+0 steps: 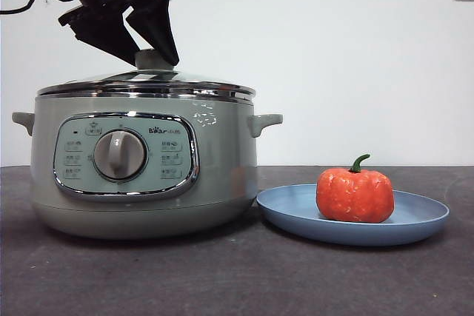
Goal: Take the pumpkin out from the steamer,put the pumpkin in the blue plate,close the lid
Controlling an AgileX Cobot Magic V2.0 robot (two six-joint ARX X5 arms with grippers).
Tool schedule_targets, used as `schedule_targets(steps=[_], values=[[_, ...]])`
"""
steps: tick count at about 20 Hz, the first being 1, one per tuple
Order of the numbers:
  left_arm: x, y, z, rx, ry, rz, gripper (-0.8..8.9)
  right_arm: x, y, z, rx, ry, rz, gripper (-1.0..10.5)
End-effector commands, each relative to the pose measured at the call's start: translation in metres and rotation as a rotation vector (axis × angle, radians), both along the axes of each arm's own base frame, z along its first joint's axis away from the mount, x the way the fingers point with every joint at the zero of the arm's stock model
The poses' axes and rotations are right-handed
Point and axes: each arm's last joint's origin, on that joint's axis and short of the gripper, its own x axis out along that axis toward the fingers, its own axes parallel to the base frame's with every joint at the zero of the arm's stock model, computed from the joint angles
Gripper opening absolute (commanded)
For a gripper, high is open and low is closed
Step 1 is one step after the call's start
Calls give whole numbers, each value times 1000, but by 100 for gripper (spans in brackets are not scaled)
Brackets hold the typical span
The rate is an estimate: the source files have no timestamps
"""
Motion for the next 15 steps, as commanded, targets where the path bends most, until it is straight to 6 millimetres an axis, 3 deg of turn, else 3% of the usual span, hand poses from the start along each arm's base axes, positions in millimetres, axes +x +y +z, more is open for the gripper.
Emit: schedule_targets(steps=[1, 8, 9, 11, 12, 15], values=[[-1, 0, -6, 36, 27, 9, -8, 0, 0, -2, 5, 7, -7, 504], [-1, -1, -6, 79, -1, 33, 3, 0, 0, -3, 7, 8, -8, 504], [-1, -2, -6, 65, 5, 15, 68, 0, 0, -3, 7, 8, -8, 504], [-1, -3, -5, 43, 10, -6, 377, 0, 0, -3, 7, 8, -8, 504], [-1, -3, -5, 41, 10, -5, 447, 0, 0, -3, 7, 8, -8, 504], [-2, -2, -4, 37, 8, -3, 442, 0, 0, -2, 7, 8, -8, 504]])
